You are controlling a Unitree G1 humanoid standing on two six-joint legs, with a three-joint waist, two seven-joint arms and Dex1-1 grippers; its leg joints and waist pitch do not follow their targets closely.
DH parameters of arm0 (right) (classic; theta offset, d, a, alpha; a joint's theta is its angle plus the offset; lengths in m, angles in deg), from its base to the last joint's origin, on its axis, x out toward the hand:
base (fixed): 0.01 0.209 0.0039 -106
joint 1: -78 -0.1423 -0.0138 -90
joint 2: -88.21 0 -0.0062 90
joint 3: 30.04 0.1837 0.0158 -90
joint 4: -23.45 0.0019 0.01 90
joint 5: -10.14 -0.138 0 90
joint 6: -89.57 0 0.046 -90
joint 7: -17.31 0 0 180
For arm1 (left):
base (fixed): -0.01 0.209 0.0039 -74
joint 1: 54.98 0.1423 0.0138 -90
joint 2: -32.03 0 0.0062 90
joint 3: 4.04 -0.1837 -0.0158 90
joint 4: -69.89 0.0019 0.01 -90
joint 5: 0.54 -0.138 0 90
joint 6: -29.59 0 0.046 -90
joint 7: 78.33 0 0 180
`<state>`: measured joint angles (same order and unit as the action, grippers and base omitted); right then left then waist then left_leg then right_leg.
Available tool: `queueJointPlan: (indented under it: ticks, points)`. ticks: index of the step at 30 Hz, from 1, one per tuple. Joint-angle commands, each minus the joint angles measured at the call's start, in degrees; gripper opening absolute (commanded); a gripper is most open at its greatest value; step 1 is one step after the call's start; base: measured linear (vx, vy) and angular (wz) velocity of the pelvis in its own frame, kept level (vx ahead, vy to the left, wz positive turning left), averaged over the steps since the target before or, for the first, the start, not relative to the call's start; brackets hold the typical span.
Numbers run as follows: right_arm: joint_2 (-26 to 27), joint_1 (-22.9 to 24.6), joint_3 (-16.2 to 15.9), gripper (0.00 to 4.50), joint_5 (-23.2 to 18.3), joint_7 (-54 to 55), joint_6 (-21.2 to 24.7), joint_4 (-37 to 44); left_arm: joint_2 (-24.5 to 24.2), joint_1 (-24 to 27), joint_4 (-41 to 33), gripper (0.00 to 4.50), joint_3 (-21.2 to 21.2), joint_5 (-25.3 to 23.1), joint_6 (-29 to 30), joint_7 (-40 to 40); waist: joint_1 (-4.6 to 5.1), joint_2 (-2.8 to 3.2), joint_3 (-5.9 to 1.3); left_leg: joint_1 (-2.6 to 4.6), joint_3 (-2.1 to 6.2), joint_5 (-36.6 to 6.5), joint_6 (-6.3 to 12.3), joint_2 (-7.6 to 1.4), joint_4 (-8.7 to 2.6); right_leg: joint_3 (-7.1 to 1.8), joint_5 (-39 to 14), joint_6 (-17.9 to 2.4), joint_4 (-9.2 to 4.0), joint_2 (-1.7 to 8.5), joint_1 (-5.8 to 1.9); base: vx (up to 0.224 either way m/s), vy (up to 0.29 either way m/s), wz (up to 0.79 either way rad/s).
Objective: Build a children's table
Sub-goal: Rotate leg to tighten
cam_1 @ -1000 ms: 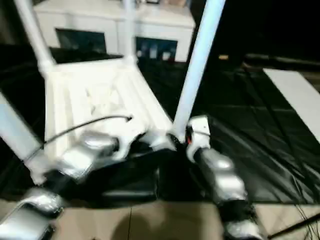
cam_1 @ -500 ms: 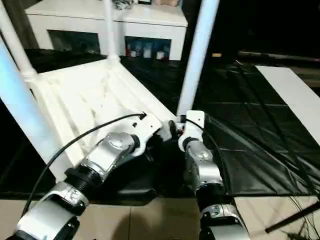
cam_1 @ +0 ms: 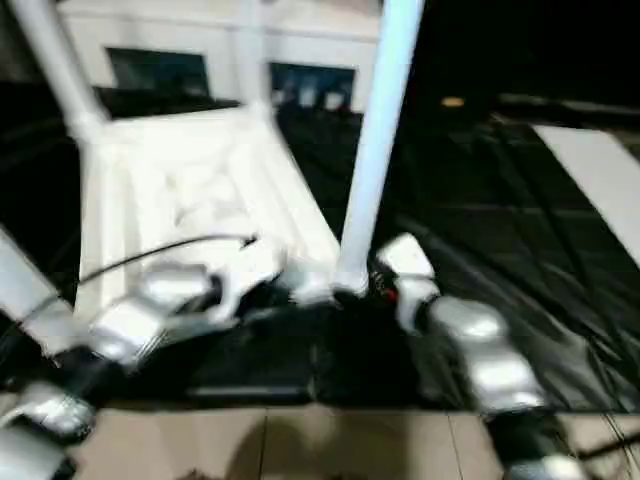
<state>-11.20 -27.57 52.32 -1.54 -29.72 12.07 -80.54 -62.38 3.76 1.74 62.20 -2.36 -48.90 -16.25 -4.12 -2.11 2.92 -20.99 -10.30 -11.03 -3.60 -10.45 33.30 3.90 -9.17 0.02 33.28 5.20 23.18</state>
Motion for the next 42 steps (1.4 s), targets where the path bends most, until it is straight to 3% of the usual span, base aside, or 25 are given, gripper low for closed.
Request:
queueJointPlan:
  ticks: [1,4,7,13,19,28,32,33,34,35,36,39,40,41,42]
  points:
    - [-1.1,0.5,-0.8,4.17,-1.2,-3.0,0.5,2.2,0.0,1.3,-1.7,0.0,-4.0,0.1,-0.2,4.4,0.11,0.07,-3.7,0.62,0.42,-6.4,5.5,-3.09,-3.77,-2.62,-3.0,-15.6,-2.11,3.17,-2.6,0.051,0.004,0.01]
    - [-3.0,0.7,-1.7,4.17,-1.9,-8.8,0.2,2.3,-2.4,1.9,-4.1,0.0,-3.8,0.9,0.6,8.1,-0.38,0.1,-3.76,0.75,0.3,-6.2,5.5,-3.19,-3.66,-2.56,-2.1,-16.1,-1.82,3.2,-2.79,0.0,0.0,0.0]
    - [-3.3,0.5,-2.1,4.17,-2.0,-10.1,0.1,1.8,-3.1,1.9,-4.2,0.0,-3.7,1.1,0.5,8.9,-0.6,0.13,-3.55,1.12,0.0,-9.1,4.67,-3.18,-3.76,-2.69,-5.5,-15.7,-2.16,3.27,-2.56,0.0,0.0,0.0]
    - [-3.1,-0.7,-3.1,3.69,-0.8,-11.2,-0.9,-0.5,-3.6,1.4,-4.0,0.0,-3.4,1.0,0.7,9.2,-0.72,-0.13,-3.49,1.12,-0.11,-10.9,2.5,-3.22,-3.84,-2.8,-10.2,-13.8,-2.53,3.44,-2.56,0.0,0.0,0.0]
    - [-3.3,-0.7,-3.2,3.08,-0.7,-11.8,-1.0,-0.7,-3.8,1.5,-4.2,0.0,-3.4,1.1,1.0,9.4,-0.77,-0.16,-3.6,1.0,-0.12,-9.7,2.8,-3.12,-3.66,-2.78,-9.5,-13.6,-2.37,3.36,-2.64,0.0,0.0,0.0]
    - [-2.1,-0.2,-2.4,2.77,-0.7,-10.1,-0.7,-1.8,-3.6,1.5,-3.5,0.0,-3.3,0.7,1.3,9.0,-0.75,-0.06,-3.63,0.97,-0.1,-9.7,2.84,-3.08,-3.51,-2.76,-9.3,-13.9,-2.24,3.28,-2.64,0.0,0.0,0.0]
    - [0.8,-0.7,-1.1,2.72,0.3,-4.1,-0.2,-4.7,-1.7,1.2,-1.2,0.0,-1.9,0.1,3.2,4.3,-0.5,-0.09,-3.3,0.96,-0.05,-13.1,1.47,-2.99,-3.79,-2.77,-14.5,-12.9,-2.87,3.33,-2.42,0.0,0.0,0.0]
    - [3.1,-1.5,0.0,2.72,0.7,0.5,0.0,-6.7,0.2,0.5,0.6,0.0,-0.3,0.4,4.9,0.9,-0.18,-0.18,-2.77,1.33,0.03,-17.9,-0.06,-2.85,-4.03,-2.67,-22.5,-10.9,-3.75,3.33,-1.99,0.0,0.0,0.0]
    - [3.1,-1.5,0.0,2.72,0.7,0.5,0.0,-6.7,0.2,0.5,0.6,0.0,-0.3,0.4,4.9,0.9,-0.18,-0.18,-2.77,1.33,0.03,-17.9,-0.06,-2.85,-4.03,-2.67,-22.5,-10.9,-3.75,3.33,-1.99,0.0,0.0,0.0]
    - [9.1,-4.2,3.3,2.72,1.3,12.9,0.4,-11.9,4.5,-1.3,4.6,0.0,2.3,0.3,7.9,-6.9,0.34,-0.12,-2.78,1.61,0.48,-21.2,-1.47,-2.67,-4.09,-2.4,-29.6,-8.5,-4.53,3.52,-1.84,-0.055,-0.003,-0.04]
    - [9.1,-4.2,3.3,2.72,1.3,12.9,0.4,-11.9,4.5,-1.3,4.6,0.0,2.3,0.3,7.9,-6.9,1.15,-0.24,-2.72,1.49,0.88,-22.6,-2.36,-2.45,-4.1,-1.99,-33.3,-7.1,-4.92,3.59,-1.66,-0.074,-0.002,-0.08]
    - [15.9,-7.7,6.8,2.7,1.4,26.7,0.4,-17.4,9.6,-3.5,8.5,0.0,4.6,-0.1,11.0,-15.6,2.18,-0.17,-2.77,1.31,1.35,-23.6,-2.19,-2.38,-4.11,-1.49,-36.8,-4.4,-5.73,3.65,-1.74,-0.069,0.003,-0.09]
    - [15.9,-7.7,6.8,2.7,1.4,26.7,0.4,-17.4,9.6,-3.5,8.5,0.0,4.6,-0.1,11.0,-15.6,2.34,-0.05,-2.64,1.6,1.3,-24.1,-2.03,-2.28,-4.03,-1.41,-37.2,-4.4,-6.06,3.61,-1.31,-0.054,0.007,-0.08]
    - [19.5,-9.7,8.3,2.7,1.0,33.0,0.1,-20.5,12.6,-4.8,10.8,0.0,5.4,-0.6,12.1,-20.3,2.63,0.28,-2.7,1.68,1.55,-25.1,-1.91,-2.1,-3.95,-0.98,-38.1,-4.0,-6.32,3.52,-1.42,0.0,0.0,0.0]
    - [19.5,-9.7,8.3,2.7,1.0,33.0,0.1,-20.5,12.6,-4.8,10.8,0.0,5.4,-0.6,12.1,-20.3,3.0,0.27,-2.54,1.59,1.43,-25.6,-1.92,-2.07,-3.96,-0.9,-38.4,-3.9,-6.53,3.37,-1.26,0.0,0.0,0.0]
